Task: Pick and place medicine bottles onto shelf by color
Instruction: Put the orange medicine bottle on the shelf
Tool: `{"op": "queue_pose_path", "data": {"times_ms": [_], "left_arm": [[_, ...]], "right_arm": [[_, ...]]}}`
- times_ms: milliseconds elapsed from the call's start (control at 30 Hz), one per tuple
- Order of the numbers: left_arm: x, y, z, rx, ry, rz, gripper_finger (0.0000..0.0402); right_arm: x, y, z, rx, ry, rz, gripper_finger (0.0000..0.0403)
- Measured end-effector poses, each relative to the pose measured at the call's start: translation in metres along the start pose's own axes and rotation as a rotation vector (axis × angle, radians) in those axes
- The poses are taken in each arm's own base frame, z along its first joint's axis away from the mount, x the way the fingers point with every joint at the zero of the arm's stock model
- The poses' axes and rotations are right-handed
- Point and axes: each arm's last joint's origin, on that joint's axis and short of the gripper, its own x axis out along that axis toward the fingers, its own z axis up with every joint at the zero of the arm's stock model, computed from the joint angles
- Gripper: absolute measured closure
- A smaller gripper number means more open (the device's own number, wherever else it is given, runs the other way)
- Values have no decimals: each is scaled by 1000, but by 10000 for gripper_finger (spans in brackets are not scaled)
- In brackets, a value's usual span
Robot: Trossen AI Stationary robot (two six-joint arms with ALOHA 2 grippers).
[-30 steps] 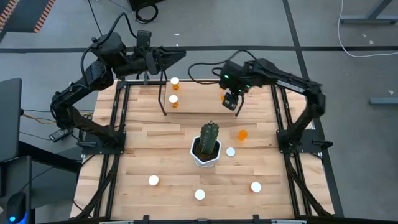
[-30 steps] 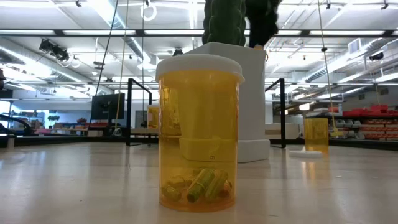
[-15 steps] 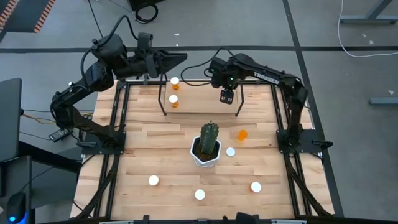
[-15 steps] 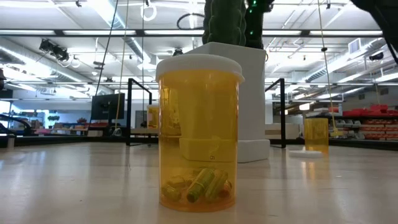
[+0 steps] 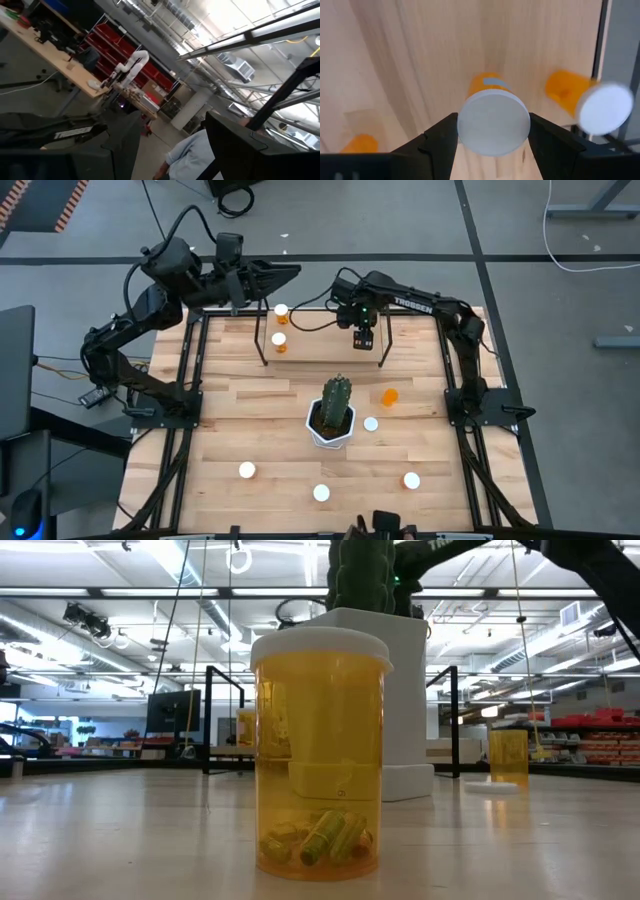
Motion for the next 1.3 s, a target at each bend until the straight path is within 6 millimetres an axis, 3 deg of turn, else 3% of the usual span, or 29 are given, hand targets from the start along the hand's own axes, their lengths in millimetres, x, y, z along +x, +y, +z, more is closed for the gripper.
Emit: {"op": "queue_pose_path", "data": {"times_ms": [200, 467, 867, 1300], "left_arm": [[0, -2, 1, 3, -10, -15, 173], [0, -5, 3, 57, -42, -38, 173], [0, -5, 3, 60, -46, -36, 173], [0, -8, 0, 55, -35, -49, 173]], "right_arm": [[13, -4, -22, 17, 11, 23, 173], [5, 9, -37, 8, -105, -19, 173], [4, 25, -32, -29, -106, -51, 173], [17, 17, -29, -13, -81, -36, 173]]}}
